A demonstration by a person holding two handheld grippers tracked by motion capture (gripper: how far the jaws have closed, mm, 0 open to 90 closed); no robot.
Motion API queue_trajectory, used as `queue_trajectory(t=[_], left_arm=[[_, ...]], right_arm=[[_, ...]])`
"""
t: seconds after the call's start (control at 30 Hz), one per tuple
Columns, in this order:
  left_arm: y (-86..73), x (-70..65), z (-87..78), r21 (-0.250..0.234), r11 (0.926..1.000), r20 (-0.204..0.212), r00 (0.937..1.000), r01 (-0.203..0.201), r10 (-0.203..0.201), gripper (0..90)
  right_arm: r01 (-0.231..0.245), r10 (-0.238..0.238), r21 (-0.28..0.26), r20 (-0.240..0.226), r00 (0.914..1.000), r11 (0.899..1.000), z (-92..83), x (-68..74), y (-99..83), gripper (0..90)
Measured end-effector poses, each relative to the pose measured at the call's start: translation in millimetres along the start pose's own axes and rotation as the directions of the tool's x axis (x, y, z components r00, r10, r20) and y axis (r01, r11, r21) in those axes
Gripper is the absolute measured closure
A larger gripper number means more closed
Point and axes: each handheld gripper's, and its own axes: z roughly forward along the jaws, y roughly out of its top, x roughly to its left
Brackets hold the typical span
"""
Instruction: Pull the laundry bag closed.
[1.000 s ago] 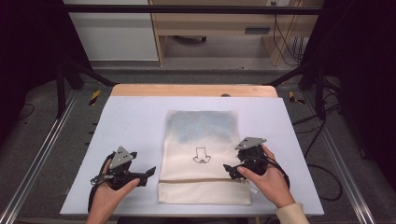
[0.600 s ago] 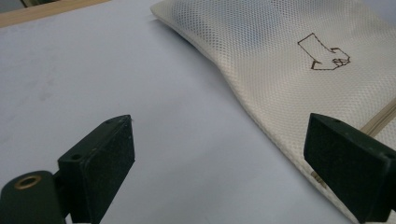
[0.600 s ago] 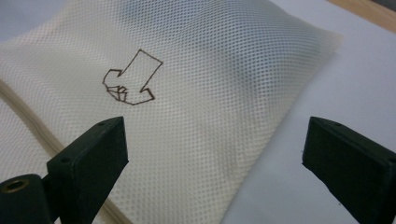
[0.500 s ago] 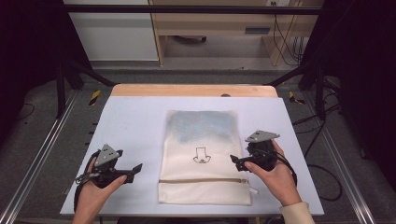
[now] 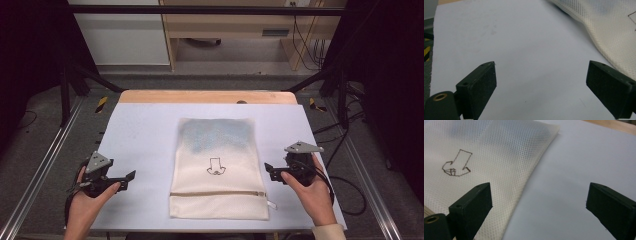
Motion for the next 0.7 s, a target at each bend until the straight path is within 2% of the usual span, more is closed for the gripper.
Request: queue_trajectory(t=[0.07, 0.23, 0.7], left_arm=[[-1.8, 3.1, 0.7, 0.012, 0.9999, -0.008, 1.0000, 0.001, -0.001, 9.2], [-4.6, 10.2, 0.4, 0.030, 0.9995, -0.023, 0.9997, 0.004, -0.003, 9.2], [-12.8, 22.8, 5.7, 0.091, 0.9957, -0.055, 0.9984, 0.017, -0.012, 9.1]], right_arm=[[-0.001, 0.001, 0.003, 0.014, 0.9999, 1.000, -0.9, -3.9, -4.3, 7.2], [-0.038, 0.038, 0.003, 0.054, 0.9978, 0.999, -3.3, -15.7, -14.9, 8.2], [-0.118, 0.116, 0.029, 0.069, 0.9909, 0.993, 0.8, -35.3, -43.1, 7.4]])
